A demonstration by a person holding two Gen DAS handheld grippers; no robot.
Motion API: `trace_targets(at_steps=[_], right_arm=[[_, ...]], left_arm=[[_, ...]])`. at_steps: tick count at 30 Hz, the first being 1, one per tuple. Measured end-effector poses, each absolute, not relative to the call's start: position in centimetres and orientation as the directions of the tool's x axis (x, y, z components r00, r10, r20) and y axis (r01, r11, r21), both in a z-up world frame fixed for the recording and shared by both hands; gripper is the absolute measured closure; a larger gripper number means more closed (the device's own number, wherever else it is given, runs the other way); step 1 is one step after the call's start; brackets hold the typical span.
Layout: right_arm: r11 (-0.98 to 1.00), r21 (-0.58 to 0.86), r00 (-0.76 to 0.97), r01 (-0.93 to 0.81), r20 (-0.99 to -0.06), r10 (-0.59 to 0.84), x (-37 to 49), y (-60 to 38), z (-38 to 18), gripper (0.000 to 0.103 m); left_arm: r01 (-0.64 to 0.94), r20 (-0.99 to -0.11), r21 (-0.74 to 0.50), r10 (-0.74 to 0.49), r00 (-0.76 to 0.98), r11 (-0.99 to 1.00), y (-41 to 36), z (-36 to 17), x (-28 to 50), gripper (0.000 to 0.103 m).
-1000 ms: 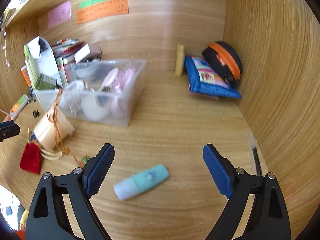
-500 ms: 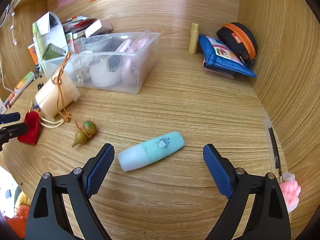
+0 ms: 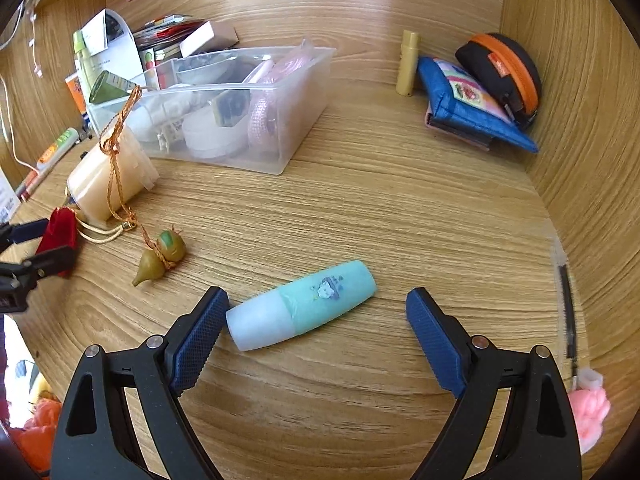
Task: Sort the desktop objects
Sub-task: 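Move the left gripper to the red velvet pouch and the right to the mint roll-on bottle, then grasp the red velvet pouch with the left gripper while the right grasps the mint roll-on bottle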
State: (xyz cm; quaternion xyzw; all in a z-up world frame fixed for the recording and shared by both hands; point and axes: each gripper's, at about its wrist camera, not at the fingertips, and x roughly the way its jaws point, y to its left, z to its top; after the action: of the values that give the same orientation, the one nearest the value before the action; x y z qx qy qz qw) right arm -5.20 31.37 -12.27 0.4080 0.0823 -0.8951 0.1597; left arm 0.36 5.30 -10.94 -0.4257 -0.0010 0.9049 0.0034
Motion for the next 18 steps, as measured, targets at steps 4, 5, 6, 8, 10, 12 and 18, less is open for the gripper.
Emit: trace_targets(at_steps=[4, 5, 6, 8, 10, 12, 18], right_arm=[[-0.932, -0.018, -0.623, 0.362, -0.749, -0.228, -5.0, 31.2, -12.2, 0.015], [-0.931, -0.017, -0.625, 0.365, -0.745, -0.232, -4.9, 31.2, -12.2, 0.018], [-0.929, -0.017, -0.627, 0.37, -0.742, -0.236, -4.7, 31.1, -12.2, 0.019], [-0.924, -0.017, -0.628, 0.381, -0.738, -0.245, -4.5, 30.9, -12.1, 0.028], [-0.92, -0.016, -0.629, 0.392, -0.735, -0.255, -4.3, 30.6, -12.0, 0.037], [-0.915, -0.014, -0.627, 0.403, -0.733, -0.265, -4.2, 30.4, -11.9, 0.048], [-0.913, -0.014, -0.624, 0.407, -0.734, -0.267, -4.3, 30.2, -11.8, 0.075]], left_arm=[[0.023, -0.75, -0.001, -0.014, -0.661, -1.0, 5.1, -11.0, 0.4, 0.015], [0.024, -0.748, -0.001, -0.015, -0.664, -1.0, 5.0, -10.9, 0.4, 0.017], [0.025, -0.745, 0.0, -0.016, -0.667, -1.0, 5.0, -10.8, 0.4, 0.023], [0.026, -0.741, -0.001, -0.017, -0.671, -1.0, 4.9, -10.8, 0.4, 0.025], [0.029, -0.736, 0.0, -0.02, -0.677, -1.0, 4.9, -10.8, 0.5, 0.031], [0.032, -0.732, 0.001, -0.023, -0.681, -0.999, 4.8, -10.7, 0.6, 0.038], [0.044, -0.728, -0.011, -0.022, -0.685, -0.999, 4.2, -10.6, 0.9, 0.049]])
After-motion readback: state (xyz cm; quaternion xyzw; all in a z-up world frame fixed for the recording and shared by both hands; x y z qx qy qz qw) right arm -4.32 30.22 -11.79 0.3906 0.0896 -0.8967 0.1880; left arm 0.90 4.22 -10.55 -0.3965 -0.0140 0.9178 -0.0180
